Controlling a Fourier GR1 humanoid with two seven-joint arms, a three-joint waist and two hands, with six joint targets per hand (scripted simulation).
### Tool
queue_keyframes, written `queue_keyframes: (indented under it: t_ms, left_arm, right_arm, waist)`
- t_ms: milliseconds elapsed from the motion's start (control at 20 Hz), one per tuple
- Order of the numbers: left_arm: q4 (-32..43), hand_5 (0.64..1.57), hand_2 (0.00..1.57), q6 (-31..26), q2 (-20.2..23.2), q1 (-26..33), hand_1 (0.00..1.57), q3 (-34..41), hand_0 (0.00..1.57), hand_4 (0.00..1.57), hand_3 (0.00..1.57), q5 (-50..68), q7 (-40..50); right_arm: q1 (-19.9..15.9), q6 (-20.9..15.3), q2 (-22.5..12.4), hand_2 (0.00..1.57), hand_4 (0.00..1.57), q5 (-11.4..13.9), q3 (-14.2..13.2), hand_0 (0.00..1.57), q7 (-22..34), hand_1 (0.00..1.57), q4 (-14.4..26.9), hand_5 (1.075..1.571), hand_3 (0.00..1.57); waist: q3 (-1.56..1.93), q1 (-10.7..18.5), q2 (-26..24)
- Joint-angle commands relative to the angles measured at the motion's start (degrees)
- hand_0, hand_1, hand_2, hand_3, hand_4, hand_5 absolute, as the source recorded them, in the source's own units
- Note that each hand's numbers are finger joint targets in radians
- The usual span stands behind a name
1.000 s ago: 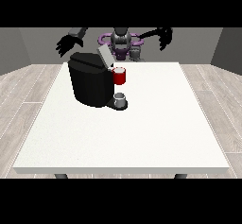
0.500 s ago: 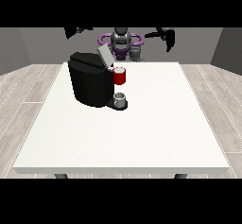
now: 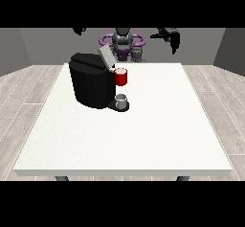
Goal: Insert the coffee pod into the coffee machine and close the lid
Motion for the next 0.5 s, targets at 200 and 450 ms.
queue_keyframes:
  t_ms: [200, 450]
  left_arm:
    - [-10.38, 1.571, 0.0, 0.82, -1.69, 5.44, 0.0, -3.03, 0.0, 0.0, 0.0, 3.44, 3.02]
    - [-17.53, 1.571, 0.0, 3.71, -2.18, 6.81, 0.0, -6.43, 0.0, 0.0, 0.0, 6.95, 5.69]
  right_arm:
    - [-3.96, -0.82, 2.11, 0.0, 0.0, 4.4, 3.18, 0.0, -1.18, 0.0, 1.63, 1.571, 0.0]
    - [-9.46, 2.76, 0.54, 0.0, 0.0, 0.62, -1.15, 0.0, -2.75, 0.0, 6.71, 1.571, 0.0]
  waist:
    - [0.01, 2.14, 4.57]
    - [0.02, 1.76, 8.3]
